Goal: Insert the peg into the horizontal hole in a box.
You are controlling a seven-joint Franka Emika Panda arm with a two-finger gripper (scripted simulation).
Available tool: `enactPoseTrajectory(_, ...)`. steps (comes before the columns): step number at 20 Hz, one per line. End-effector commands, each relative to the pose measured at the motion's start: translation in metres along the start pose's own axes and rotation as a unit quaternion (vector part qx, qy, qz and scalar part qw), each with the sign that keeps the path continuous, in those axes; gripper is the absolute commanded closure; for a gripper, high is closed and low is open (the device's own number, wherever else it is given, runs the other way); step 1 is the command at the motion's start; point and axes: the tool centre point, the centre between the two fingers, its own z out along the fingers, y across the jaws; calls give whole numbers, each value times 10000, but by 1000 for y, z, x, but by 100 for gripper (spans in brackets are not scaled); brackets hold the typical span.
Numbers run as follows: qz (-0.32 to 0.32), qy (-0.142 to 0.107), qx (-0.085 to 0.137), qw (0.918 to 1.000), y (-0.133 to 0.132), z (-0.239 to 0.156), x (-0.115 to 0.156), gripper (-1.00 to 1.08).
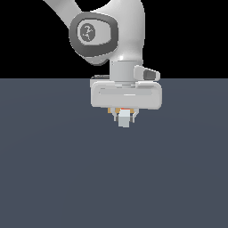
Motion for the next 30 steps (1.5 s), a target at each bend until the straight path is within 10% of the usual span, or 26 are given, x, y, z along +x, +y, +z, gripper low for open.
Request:
enactPoseTrajectory(1,-221,-2,-7,9998,4,-8,41,108)
enactPoseTrajectory(12,-774,6,-5,9970,8,-23,141,108)
enactPoseTrajectory(30,-860,6,-1,9963,9,-25,152,108)
